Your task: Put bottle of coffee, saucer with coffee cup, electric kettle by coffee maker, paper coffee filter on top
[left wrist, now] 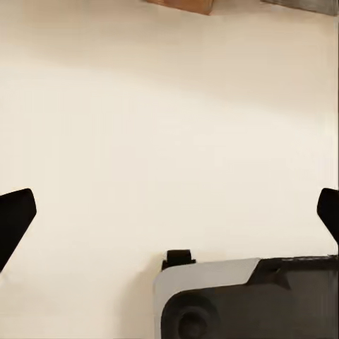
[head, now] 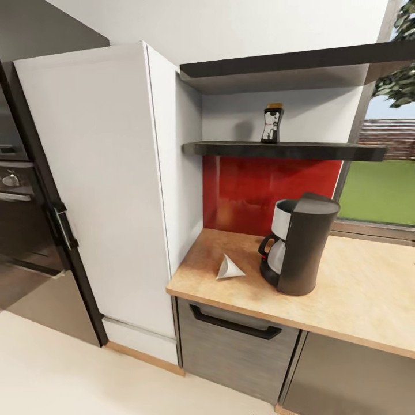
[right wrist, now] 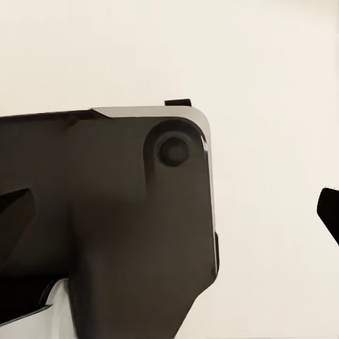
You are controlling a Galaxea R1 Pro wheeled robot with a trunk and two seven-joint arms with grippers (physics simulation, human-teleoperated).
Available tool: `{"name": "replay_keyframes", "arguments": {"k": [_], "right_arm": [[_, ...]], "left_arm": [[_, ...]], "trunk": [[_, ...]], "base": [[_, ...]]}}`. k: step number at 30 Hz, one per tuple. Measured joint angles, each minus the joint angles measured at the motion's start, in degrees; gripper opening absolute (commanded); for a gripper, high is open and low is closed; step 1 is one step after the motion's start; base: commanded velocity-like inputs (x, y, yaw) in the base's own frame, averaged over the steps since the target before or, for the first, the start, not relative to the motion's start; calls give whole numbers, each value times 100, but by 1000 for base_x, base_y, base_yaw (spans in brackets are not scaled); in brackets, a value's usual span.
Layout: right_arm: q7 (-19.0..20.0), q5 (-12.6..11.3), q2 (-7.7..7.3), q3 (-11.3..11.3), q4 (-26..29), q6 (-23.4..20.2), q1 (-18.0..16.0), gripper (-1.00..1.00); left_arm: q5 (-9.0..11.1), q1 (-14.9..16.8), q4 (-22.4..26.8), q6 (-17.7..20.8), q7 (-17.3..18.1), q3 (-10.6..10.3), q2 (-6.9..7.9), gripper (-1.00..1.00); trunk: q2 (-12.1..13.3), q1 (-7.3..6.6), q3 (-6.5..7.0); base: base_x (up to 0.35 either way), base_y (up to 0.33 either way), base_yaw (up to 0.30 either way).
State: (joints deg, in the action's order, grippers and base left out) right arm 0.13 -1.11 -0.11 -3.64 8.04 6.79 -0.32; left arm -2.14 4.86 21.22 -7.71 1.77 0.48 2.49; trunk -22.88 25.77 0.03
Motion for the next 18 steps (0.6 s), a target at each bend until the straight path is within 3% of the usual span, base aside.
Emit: {"name": "replay_keyframes", "arguments": {"k": [2, 6, 11, 18], "right_arm": [[-1, 0, 0, 1, -2, 2, 0, 100], [-5, 0, 0, 8, -4, 13, 0, 100], [-4, 3, 0, 16, -4, 18, 0, 100], [-3, 5, 0, 18, -4, 19, 0, 100]], "left_arm": [[0, 68, 326, 12, 214, -4, 14, 100], [-12, 371, 793, 41, 1218, -50, 77, 100], [-14, 756, 893, 39, 2084, -68, 202, 100], [-17, 1637, 911, 85, 3534, -71, 498, 100]], "trunk": [[0, 0, -1], [0, 0, 0], [0, 0, 0], [0, 0, 0]], "base": [[0, 0, -260], [0, 0, -264], [0, 0, -266], [0, 0, -266]]}}
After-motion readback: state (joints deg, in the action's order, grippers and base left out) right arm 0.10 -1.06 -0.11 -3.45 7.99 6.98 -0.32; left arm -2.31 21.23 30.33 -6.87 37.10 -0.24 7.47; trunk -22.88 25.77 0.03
